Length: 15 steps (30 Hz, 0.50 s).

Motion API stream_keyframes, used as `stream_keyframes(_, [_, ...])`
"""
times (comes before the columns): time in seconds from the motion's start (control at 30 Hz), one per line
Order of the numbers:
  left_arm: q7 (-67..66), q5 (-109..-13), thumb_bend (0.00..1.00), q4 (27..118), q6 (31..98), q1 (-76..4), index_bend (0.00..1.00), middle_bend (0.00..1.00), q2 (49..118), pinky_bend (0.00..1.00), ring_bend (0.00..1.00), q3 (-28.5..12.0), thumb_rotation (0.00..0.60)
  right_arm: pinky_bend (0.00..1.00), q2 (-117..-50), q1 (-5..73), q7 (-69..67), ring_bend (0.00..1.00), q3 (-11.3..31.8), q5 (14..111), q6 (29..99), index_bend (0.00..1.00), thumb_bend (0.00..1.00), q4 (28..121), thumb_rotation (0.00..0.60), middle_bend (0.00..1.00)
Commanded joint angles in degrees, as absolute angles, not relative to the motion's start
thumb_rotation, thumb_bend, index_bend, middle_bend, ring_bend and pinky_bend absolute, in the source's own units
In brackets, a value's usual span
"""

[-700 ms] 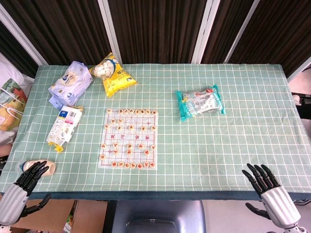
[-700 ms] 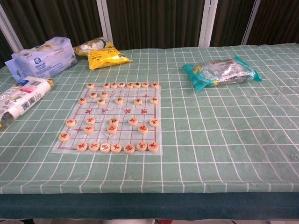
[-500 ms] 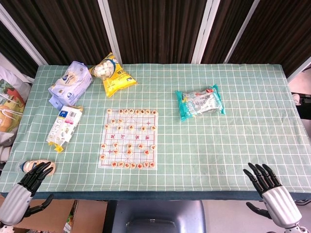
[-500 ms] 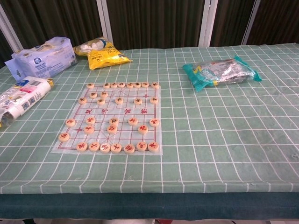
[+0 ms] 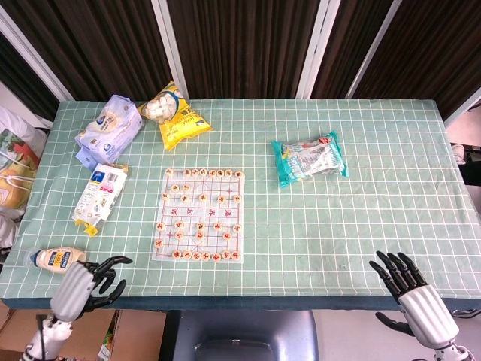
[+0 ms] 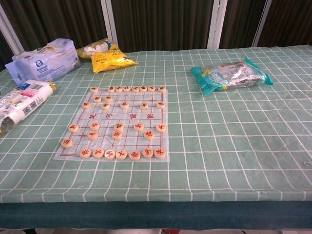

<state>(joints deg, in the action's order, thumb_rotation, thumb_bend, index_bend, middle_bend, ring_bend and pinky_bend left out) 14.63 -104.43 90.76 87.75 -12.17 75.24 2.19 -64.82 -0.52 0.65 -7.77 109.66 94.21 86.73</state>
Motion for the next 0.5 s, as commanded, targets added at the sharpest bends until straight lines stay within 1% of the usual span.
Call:
stream_keyframes(0.03, [0.3,-86.0,0.4,101.7,70.8,-19.9,0.38,1.0,79.2,1.0,1.0,-4.8,0.6,0.0,-64.7,-0.4,0.4,0.0,-7.6,109.2,93.9,0.0,0.25,86.9,0.6,0.0])
stream_keyframes(0.1, [-3.9,-82.1,0.4,100.2,69.6,-21.2,0.37,1.0,82.0,1.0,1.0,-6.8,0.6,0.0,-64.5,-0.2,0.1,0.0,-7.6,108.9,93.7,0.0,0.25,86.9,0.6,0.0])
stream_keyframes(0.2, [-8.3,-78.2,0.4,97.9,68.3,-22.7,0.38,1.0,85.2,1.0,1.0,-8.4,0.6,0.0,-64.4,-0.1,-0.3,0.0,-7.5,108.4,93.5,0.0,0.25,86.9,0.6,0.0])
stream_keyframes(0.3, [-11.6,-75.8,0.4,96.1,67.5,-24.0,0.39,1.0,87.9,1.0,1.0,-9.1,0.6,0.0,-64.3,0.1,-0.6,0.0,-7.3,107.9,93.2,0.0,0.25,86.9,0.6,0.0])
stream_keyframes(0.43, [-15.6,-73.5,0.4,93.8,66.6,-25.5,0.37,1.0,91.1,1.0,1.0,-9.4,0.6,0.0,-64.1,0.1,-1.0,0.0,-7.2,107.5,93.1,0.0,0.25,87.0,0.6,0.0])
stream_keyframes(0.5, [-17.6,-72.7,0.4,92.0,66.5,-26.3,0.37,1.0,93.2,1.0,1.0,-9.6,0.6,0.0,-64.1,0.1,-1.1,0.0,-7.2,107.3,93.2,0.0,0.25,87.0,0.6,0.0])
